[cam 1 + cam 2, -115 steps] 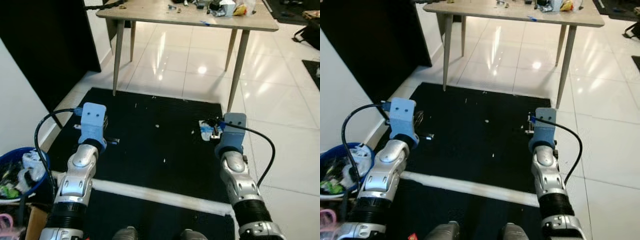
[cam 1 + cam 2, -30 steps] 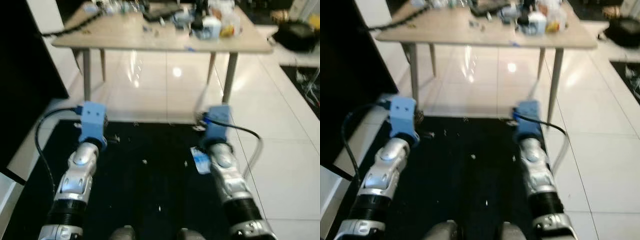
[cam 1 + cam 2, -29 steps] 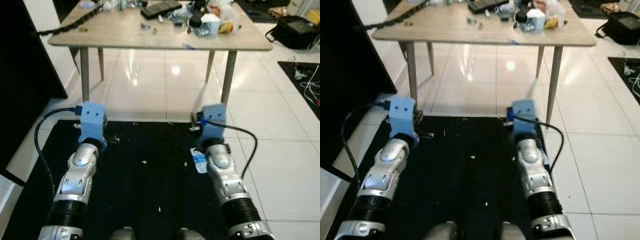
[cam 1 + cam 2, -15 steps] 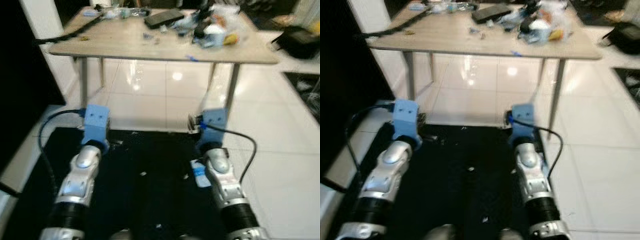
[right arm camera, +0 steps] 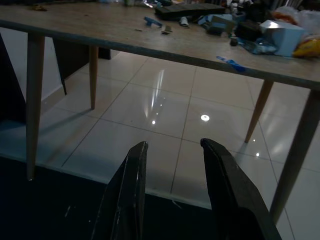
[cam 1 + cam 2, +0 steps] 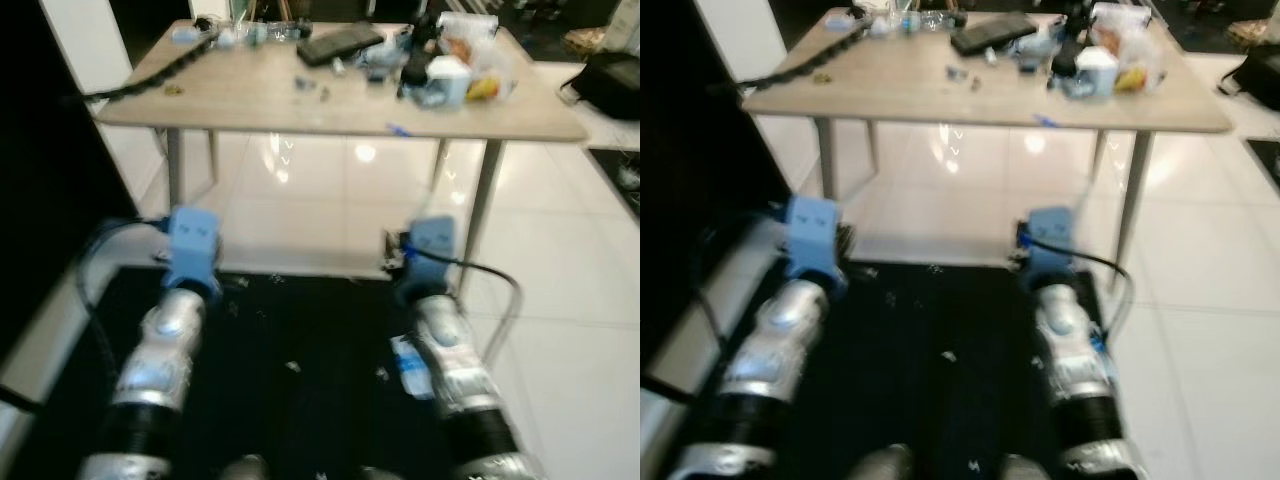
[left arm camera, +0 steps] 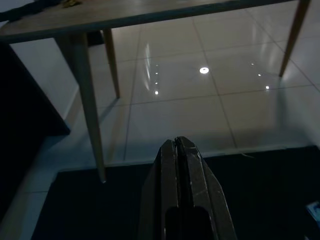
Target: Picking trash to rubbish bin
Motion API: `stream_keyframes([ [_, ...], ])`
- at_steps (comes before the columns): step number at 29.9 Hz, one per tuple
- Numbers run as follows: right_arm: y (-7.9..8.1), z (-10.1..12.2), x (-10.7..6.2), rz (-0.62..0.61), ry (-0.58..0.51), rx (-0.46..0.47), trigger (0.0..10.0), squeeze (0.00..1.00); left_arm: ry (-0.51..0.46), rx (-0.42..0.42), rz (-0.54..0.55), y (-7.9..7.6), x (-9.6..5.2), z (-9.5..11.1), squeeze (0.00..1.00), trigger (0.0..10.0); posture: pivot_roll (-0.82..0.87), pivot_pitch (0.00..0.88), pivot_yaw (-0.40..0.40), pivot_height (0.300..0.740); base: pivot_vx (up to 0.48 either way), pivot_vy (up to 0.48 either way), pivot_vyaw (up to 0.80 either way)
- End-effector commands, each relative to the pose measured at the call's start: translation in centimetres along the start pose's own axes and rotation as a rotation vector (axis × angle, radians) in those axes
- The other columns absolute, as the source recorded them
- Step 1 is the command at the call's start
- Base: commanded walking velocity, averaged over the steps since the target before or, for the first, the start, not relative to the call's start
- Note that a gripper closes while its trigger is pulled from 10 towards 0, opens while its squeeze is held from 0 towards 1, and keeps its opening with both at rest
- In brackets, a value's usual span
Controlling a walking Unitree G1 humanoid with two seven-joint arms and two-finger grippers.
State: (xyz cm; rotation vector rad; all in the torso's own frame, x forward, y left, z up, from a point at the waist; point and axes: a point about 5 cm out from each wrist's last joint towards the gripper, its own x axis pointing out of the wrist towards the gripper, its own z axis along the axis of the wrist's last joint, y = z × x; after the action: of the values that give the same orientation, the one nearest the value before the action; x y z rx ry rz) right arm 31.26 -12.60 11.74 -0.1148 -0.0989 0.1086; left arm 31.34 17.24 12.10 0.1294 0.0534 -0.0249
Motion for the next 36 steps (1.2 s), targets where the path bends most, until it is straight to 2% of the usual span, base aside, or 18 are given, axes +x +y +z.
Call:
stream_keyframes([
  [1,-0.52,-0.15,-0.1,-0.015,0.004,-0.016,10.0,0.0,0.019,0.009,0.002,0.08,-0.18,-0.42,0.0,10.0,0.03,0.053,0.02,0.74,0.322,0.0,0.0],
  [8,-0.19,0.11,-0.01,-0.007,-0.01,-0.043,10.0,0.0,0.013,0.006,-0.003,-0.07,-0.16,-0.27,0.0,10.0,0.03,0.055,0.024,0.74,0.318,0.0,0.0],
  [14,-0.14,0.06,-0.07,-0.011,-0.01,-0.054,10.0,0.0,0.015,0.008,-0.004,0.01,-0.14,-0.29,0.0,10.0,0.04,0.054,0.025,0.74,0.311,0.0,0.68],
  [36,-0.87,0.14,0.11,-0.053,-0.017,-0.023,10.0,0.0,0.013,0.011,-0.013,-0.02,-0.09,-0.21,0.0,10.0,0.04,0.055,0.029,0.74,0.311,0.0,0.0],
])
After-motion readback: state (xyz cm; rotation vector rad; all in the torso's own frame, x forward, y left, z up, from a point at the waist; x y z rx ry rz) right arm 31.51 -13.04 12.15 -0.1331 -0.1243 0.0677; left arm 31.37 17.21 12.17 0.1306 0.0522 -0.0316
